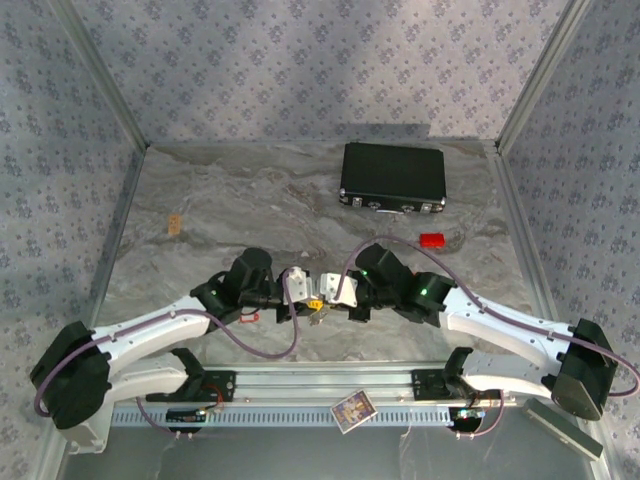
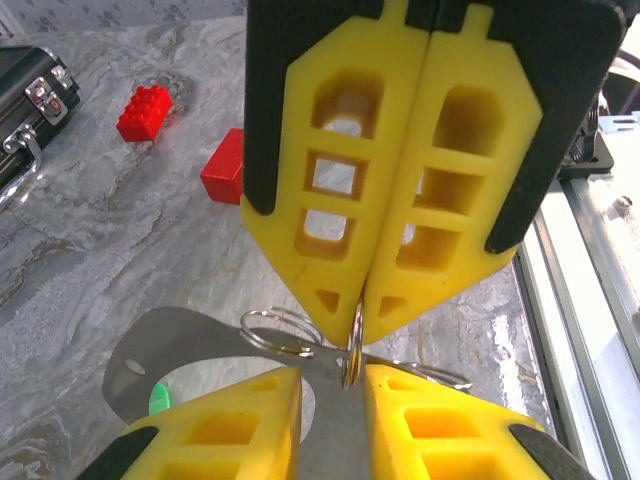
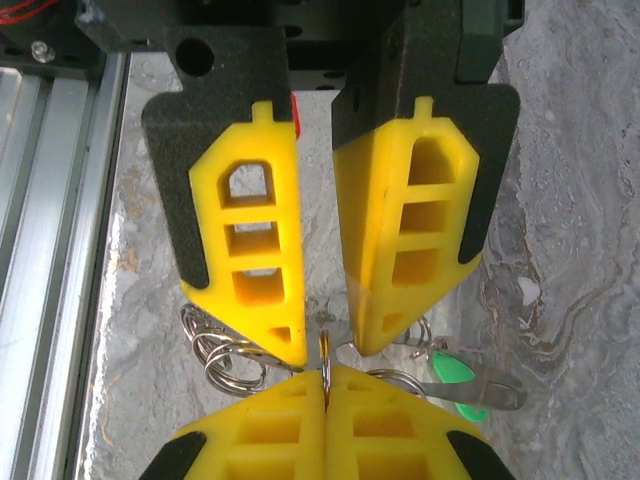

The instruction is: Put the keys on the keyring

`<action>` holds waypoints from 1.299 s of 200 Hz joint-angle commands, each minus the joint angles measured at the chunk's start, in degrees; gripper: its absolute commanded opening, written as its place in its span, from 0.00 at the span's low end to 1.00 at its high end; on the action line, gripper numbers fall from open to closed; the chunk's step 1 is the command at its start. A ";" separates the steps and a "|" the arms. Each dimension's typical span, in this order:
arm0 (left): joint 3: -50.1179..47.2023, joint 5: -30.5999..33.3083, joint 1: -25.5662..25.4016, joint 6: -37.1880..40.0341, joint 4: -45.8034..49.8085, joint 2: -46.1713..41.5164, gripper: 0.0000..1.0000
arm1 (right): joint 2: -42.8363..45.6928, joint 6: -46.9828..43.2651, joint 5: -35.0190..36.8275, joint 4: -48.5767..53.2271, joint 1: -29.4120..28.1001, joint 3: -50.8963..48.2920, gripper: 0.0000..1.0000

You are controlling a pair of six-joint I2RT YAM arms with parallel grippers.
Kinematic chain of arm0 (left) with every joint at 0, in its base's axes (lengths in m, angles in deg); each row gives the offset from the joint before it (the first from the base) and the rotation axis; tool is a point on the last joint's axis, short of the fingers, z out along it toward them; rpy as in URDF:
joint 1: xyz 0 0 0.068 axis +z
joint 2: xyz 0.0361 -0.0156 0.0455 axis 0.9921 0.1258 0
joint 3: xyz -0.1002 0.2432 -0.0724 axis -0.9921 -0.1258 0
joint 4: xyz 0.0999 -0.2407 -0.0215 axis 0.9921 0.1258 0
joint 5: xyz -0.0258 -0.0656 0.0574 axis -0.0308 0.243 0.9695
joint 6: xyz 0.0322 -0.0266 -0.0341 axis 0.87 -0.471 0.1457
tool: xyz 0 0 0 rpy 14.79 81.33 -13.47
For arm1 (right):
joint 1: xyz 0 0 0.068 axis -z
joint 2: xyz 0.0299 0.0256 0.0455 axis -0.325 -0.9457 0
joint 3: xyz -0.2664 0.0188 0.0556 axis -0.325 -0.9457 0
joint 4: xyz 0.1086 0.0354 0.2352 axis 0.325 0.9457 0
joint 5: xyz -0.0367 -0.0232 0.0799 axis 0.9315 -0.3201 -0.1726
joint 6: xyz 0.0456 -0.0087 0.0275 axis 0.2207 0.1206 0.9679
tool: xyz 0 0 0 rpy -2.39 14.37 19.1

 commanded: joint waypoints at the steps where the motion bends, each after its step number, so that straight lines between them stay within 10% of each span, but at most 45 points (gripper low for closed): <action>1: -1.73 -3.31 1.03 -3.11 -8.24 -2.28 0.22 | 0.94 1.89 -2.77 -3.69 0.56 -0.84 0.00; 84: -2.69 -4.86 1.63 -4.12 -10.77 -1.99 0.00 | 0.99 3.25 -6.66 -5.52 1.10 -1.50 0.00; 124: -3.97 -3.40 1.68 -2.09 -10.21 -4.02 0.00 | 5.31 8.42 -14.72 -5.34 7.74 -4.14 0.33; 260: -7.39 -4.37 1.54 4.88 -11.87 -7.78 0.00 | -0.86 74.74 -22.94 -34.13 16.29 -13.66 0.45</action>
